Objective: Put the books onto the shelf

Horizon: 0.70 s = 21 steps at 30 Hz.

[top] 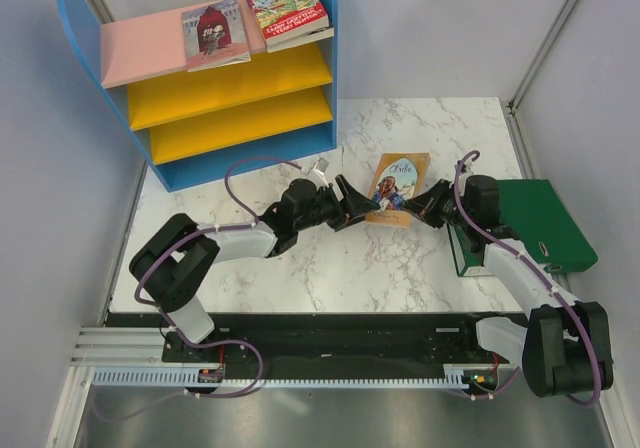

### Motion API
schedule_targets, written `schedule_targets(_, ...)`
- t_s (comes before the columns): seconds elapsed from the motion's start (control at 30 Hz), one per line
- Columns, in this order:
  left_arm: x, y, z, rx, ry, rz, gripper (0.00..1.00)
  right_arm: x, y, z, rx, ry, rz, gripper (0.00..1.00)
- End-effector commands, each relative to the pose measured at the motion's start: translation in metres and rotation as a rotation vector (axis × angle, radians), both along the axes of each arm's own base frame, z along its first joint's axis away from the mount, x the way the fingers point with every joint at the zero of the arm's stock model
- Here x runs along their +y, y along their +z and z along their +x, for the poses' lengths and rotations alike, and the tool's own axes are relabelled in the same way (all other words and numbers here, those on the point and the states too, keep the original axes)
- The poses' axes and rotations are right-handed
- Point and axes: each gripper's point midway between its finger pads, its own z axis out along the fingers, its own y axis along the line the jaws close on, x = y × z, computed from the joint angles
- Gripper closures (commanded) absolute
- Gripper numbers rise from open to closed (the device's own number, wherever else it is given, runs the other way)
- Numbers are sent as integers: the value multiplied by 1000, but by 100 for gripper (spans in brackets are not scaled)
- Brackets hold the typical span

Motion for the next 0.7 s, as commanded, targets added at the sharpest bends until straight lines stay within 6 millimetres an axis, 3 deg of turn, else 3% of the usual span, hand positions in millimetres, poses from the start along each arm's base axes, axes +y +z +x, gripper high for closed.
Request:
schedule_targets(0.0, -10, 22, 13, -37, 25, -43, 18, 8, 41, 6, -118, 42, 29, 96)
schedule_targets(0.17, -14, 20, 9, -10, 9, -46, 20, 5, 48, 8, -145, 31, 16, 96)
schedule_targets(0.33, 15, 13, 4, 6, 88, 50, 19, 3, 49, 10, -146, 28, -11, 96)
schedule_targets(0.47, 32, 22, 3, -40, 134, 102, 16, 3, 47, 13, -138, 30, -11, 96)
schedule_targets(0.67, 18, 21, 7, -62, 94, 82, 16, 4, 48, 12, -139, 33, -1, 96)
